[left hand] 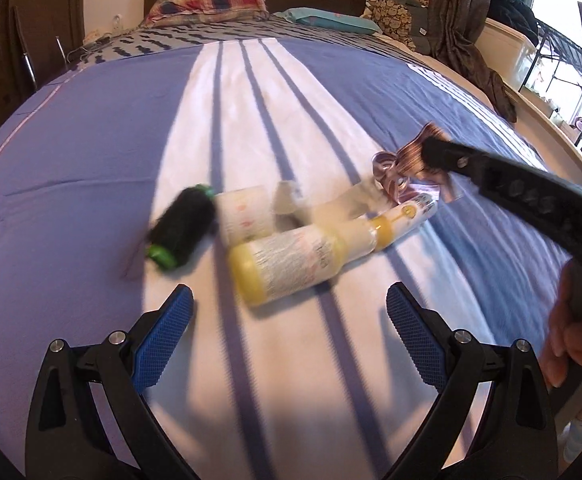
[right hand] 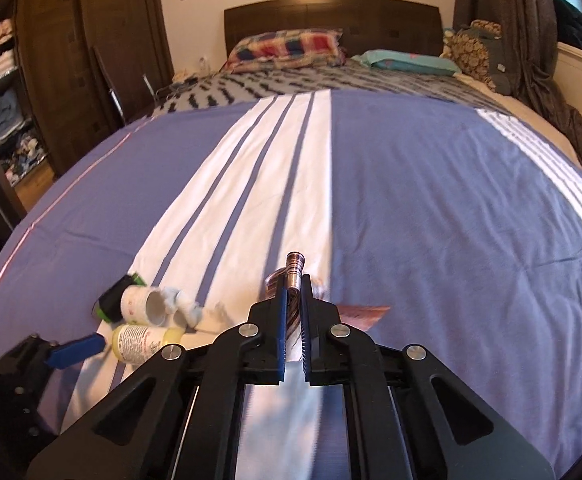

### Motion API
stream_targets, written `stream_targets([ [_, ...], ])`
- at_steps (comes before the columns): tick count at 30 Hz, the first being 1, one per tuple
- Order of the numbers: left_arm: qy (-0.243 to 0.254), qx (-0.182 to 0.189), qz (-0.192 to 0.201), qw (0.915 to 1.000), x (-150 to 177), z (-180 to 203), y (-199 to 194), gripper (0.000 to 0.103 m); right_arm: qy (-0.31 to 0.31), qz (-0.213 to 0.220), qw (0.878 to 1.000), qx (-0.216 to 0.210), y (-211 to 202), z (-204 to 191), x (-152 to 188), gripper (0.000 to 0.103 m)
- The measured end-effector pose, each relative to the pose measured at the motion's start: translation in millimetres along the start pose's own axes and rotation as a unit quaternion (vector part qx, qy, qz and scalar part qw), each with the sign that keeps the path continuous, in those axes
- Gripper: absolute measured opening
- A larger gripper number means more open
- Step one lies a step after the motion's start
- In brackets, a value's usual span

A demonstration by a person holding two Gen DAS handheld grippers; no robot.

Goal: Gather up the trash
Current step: 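Grasp the yellow Kiehl's bottle with the left gripper while the right grasps the ribbon-tied pen, then carry the yellow bottle and ribbon-tied pen down over the black bin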

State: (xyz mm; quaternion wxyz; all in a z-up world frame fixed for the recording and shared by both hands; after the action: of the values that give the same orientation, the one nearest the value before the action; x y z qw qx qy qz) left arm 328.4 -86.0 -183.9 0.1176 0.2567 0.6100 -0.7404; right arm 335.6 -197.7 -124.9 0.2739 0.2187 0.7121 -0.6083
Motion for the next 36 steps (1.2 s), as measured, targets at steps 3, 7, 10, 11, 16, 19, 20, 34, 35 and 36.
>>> stream_targets([
  [3,-0.002,-0.004,-0.009,1.0000,-5,5,11,0.092,0.001,0.013,1.000,0.002,-12,11,-5,0.007],
  [7,-0.004,-0.016,-0.009,0.9998,-13,6,18,0.090,-0.007,0.029,1.000,-0.001,-29,18,-6,0.007],
  [10,-0.009,-0.026,-0.011,0.9996,-19,4,22,0.088,-0.011,0.033,0.999,-0.008,-35,18,-6,0.007],
  [11,-0.007,-0.029,-0.012,0.9995,-21,5,24,0.087,-0.013,0.034,0.999,-0.010,-37,19,-5,0.007],
  [16,-0.006,-0.039,-0.012,0.9991,-26,4,28,0.079,-0.012,0.041,0.999,-0.012,-44,22,-5,0.007],
  [19,-0.003,-0.038,-0.011,0.9992,-24,5,25,0.079,-0.011,0.047,0.999,-0.012,-52,25,-3,0.007],
  [20,-0.002,-0.037,-0.010,0.9993,-21,5,23,0.079,-0.012,0.049,0.999,-0.011,-57,25,-2,0.007],
  [34,0.019,-0.020,0.039,0.9988,48,11,-78,0.079,-0.020,0.063,0.998,-0.011,-119,1,38,0.005],
  [35,0.021,-0.018,0.047,0.9985,52,14,-91,0.079,-0.021,0.064,0.998,-0.012,-128,-2,45,0.005],
  [36,0.024,-0.016,0.055,0.9981,57,15,-104,0.079,-0.021,0.065,0.998,-0.013,-133,-5,48,0.005],
])
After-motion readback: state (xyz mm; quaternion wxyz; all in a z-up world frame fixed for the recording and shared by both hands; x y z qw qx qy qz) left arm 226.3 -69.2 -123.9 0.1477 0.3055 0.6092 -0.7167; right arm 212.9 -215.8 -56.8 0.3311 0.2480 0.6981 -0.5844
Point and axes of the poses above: each gripper's, at about its wrist camera, not at the fingertips, and y roughly the way its jaws point, z to its right, x to its underside, the point moved 9 cm from there along y, roughly the way its jaws point, and after that the axes turned 7 degrees about -z, right-handed, at the moved point
